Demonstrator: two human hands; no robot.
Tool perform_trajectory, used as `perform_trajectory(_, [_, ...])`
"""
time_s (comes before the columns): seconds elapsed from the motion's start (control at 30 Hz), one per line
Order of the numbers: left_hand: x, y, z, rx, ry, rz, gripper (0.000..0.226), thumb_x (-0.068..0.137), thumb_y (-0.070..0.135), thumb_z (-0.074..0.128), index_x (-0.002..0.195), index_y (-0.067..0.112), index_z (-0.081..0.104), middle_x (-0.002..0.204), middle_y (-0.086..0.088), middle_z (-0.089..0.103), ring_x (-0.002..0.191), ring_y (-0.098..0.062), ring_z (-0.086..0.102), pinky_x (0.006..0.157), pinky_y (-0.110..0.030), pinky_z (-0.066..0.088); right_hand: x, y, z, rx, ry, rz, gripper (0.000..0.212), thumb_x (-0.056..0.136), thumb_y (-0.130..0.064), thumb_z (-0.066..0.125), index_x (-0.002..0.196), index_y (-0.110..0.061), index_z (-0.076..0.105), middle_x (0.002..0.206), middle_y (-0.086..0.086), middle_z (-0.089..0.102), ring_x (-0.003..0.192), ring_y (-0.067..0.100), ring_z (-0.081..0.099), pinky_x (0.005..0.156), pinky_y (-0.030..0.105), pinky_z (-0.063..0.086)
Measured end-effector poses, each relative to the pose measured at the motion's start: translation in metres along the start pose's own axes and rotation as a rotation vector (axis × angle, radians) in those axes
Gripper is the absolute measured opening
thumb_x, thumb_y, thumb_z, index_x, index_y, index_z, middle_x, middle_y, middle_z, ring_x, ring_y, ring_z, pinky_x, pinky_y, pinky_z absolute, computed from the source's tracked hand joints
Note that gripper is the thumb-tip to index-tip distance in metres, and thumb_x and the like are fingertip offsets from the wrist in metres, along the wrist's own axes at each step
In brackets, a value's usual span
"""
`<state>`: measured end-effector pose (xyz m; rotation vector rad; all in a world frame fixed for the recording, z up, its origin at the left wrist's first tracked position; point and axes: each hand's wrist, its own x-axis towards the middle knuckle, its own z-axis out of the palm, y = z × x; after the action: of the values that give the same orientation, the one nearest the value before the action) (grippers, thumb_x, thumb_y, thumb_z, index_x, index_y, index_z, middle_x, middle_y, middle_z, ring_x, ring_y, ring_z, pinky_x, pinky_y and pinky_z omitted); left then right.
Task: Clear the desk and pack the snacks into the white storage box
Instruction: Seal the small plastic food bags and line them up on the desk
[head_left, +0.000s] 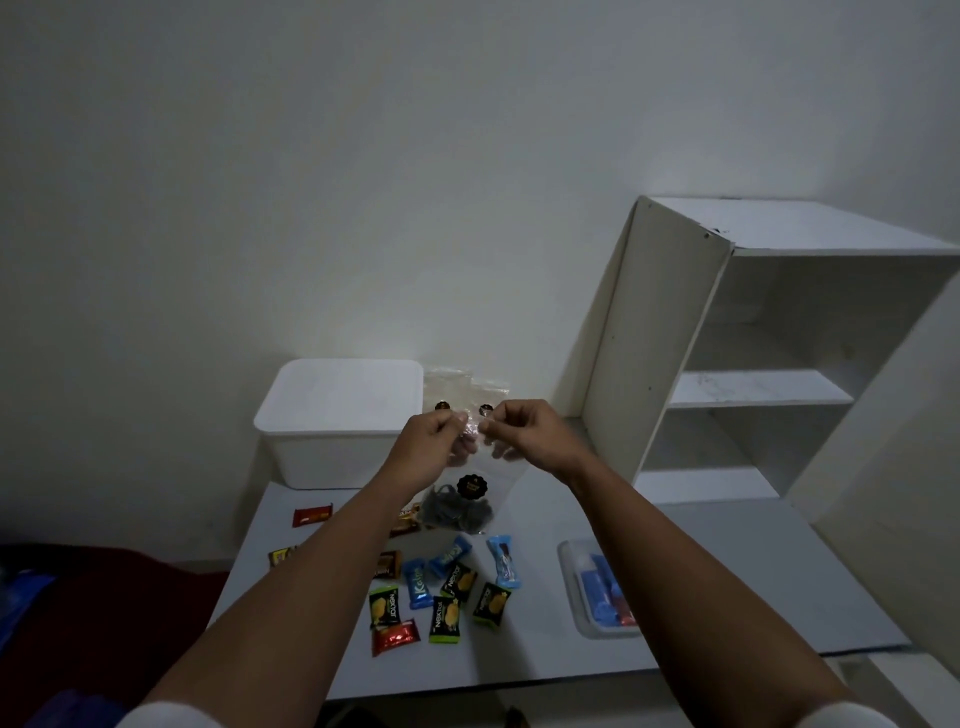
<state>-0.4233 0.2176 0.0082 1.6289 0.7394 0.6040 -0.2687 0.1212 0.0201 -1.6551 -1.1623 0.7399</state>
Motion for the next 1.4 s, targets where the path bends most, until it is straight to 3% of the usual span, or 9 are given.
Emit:
perform_trajectory(0.2, [-0.001, 0.0, 0.002, 0.083, 0.025, -0.002, 0.04, 0.108, 0.029, 0.045, 0.092, 0.006, 0.073, 0.081, -0.01, 0.075, 0.075, -0.019, 0.068, 0.077, -0.031, 0.057, 0.0, 0.001, 0.003, 0.012, 0.002, -0.01, 0.018, 0.096, -0.016, 0.07, 0.078, -0.017, 0.071, 0.077, 0.007, 0.073, 0.063, 0.011, 0.065, 0.061, 0.023, 0.051])
perform_trajectory(0.3, [-0.001, 0.0, 0.007, 0.243, 0.228, 0.086, 0.026, 0.104, 0.035, 0.05, 0.106, 0.013, 0.065, 0.094, -0.002, 0.067, 0.081, -0.014, 0.06, 0.07, -0.029, 0.045, 0.001, 0.001, 0.003, 0.055, 0.054, 0.063, 0.016, 0.094, -0.024, 0.074, 0.081, -0.014, 0.074, 0.08, 0.005, 0.076, 0.066, 0.011, 0.067, 0.062, 0.023, 0.054])
perform_trajectory(0.37, [-0.004, 0.004, 0.01, 0.116, 0.365, 0.046, 0.021, 0.103, 0.035, 0.052, 0.106, 0.014, 0.054, 0.088, 0.001, 0.058, 0.076, -0.014, 0.056, 0.065, -0.03, 0.045, 0.003, 0.001, 0.001, 0.135, 0.122, 0.106, 0.017, 0.093, -0.026, 0.075, 0.082, -0.012, 0.073, 0.082, 0.006, 0.076, 0.068, 0.013, 0.067, 0.064, 0.026, 0.056])
perform_trajectory(0.53, [-0.003, 0.011, 0.02, -0.208, 0.077, -0.064, 0.027, 0.103, 0.017, 0.044, 0.078, 0.011, 0.052, 0.064, -0.006, 0.048, 0.058, -0.02, 0.05, 0.062, -0.033, 0.051, 0.005, -0.007, 0.006, 0.264, 0.112, 0.104, 0.021, 0.091, -0.022, 0.076, 0.09, -0.001, 0.074, 0.084, 0.011, 0.074, 0.074, 0.018, 0.071, 0.074, 0.035, 0.06])
perform_trajectory(0.67, [-0.001, 0.017, 0.019, -0.215, 0.084, -0.078, 0.032, 0.101, 0.015, 0.041, 0.07, 0.011, 0.048, 0.063, -0.005, 0.047, 0.059, -0.018, 0.052, 0.069, -0.037, 0.056, 0.001, -0.012, 0.012, 0.381, 0.04, 0.082, 0.035, 0.095, -0.029, 0.072, 0.101, 0.006, 0.075, 0.094, 0.025, 0.075, 0.084, 0.03, 0.074, 0.085, 0.045, 0.062])
perform_trajectory(0.9, [0.003, 0.013, 0.003, -0.118, 0.01, -0.086, 0.036, 0.1, 0.04, 0.05, 0.074, 0.016, 0.057, 0.067, -0.004, 0.052, 0.07, -0.022, 0.057, 0.072, -0.041, 0.057, 0.0, -0.015, 0.012, 0.347, -0.012, 0.072, 0.019, 0.096, -0.012, 0.069, 0.107, 0.002, 0.075, 0.096, 0.017, 0.077, 0.088, 0.025, 0.075, 0.08, 0.038, 0.063])
perform_trajectory(1.03, [0.003, 0.015, -0.004, -0.016, -0.004, -0.096, 0.025, 0.096, 0.028, 0.046, 0.081, 0.014, 0.061, 0.077, -0.013, 0.057, 0.08, -0.027, 0.059, 0.087, -0.057, 0.058, 0.001, -0.02, 0.012, 0.309, -0.03, 0.075, 0.018, 0.093, -0.001, 0.069, 0.108, 0.008, 0.073, 0.1, 0.024, 0.076, 0.085, 0.023, 0.076, 0.077, 0.033, 0.062])
perform_trajectory(1.2, [0.003, 0.017, -0.006, 0.041, -0.07, -0.077, 0.03, 0.106, 0.02, 0.039, 0.084, 0.008, 0.055, 0.082, -0.017, 0.058, 0.079, -0.027, 0.059, 0.086, -0.049, 0.059, 0.003, -0.021, 0.012, 0.271, 0.035, 0.101, 0.013, 0.092, 0.002, 0.069, 0.103, 0.002, 0.075, 0.079, 0.007, 0.077, 0.072, 0.015, 0.075, 0.065, 0.025, 0.06])
perform_trajectory(1.4, [0.009, 0.013, -0.006, 0.121, -0.021, -0.07, 0.031, 0.106, 0.022, 0.043, 0.086, 0.005, 0.059, 0.086, -0.02, 0.068, 0.085, -0.036, 0.069, 0.085, -0.051, 0.061, 0.006, -0.024, 0.014, 0.092, 0.041, 0.131, 0.014, 0.091, 0.0, 0.071, 0.104, 0.005, 0.074, 0.089, 0.017, 0.074, 0.074, 0.015, 0.074, 0.061, 0.024, 0.06])
